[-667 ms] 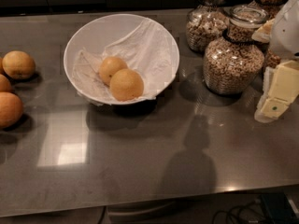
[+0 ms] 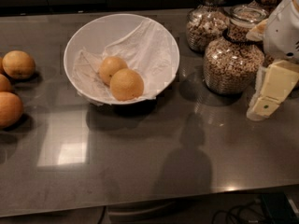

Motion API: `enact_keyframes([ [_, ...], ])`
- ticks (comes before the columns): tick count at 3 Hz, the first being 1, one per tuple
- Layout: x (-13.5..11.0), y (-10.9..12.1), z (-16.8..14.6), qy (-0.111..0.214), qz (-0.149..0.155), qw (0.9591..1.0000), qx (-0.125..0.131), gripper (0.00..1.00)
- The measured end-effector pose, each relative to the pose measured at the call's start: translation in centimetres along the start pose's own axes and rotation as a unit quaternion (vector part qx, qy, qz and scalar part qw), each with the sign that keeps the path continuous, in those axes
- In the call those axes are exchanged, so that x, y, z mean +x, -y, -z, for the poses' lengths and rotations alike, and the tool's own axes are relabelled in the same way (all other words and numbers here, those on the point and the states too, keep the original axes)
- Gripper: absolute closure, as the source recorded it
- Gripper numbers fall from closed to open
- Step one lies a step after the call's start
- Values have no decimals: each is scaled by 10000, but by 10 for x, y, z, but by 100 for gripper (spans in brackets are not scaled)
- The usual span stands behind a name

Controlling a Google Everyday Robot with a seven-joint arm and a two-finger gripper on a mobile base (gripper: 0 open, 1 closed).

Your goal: Pick orange from white bowl

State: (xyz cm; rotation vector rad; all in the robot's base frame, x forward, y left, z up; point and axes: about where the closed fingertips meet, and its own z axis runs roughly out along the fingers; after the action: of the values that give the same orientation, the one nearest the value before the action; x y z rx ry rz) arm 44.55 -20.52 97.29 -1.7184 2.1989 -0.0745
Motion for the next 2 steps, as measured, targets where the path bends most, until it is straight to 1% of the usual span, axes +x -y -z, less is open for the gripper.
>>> enact_keyframes([
  [1, -38, 7, -18, 410, 172, 9990, 39, 0],
  [2, -87, 10, -31, 930, 504, 9944, -13, 0],
])
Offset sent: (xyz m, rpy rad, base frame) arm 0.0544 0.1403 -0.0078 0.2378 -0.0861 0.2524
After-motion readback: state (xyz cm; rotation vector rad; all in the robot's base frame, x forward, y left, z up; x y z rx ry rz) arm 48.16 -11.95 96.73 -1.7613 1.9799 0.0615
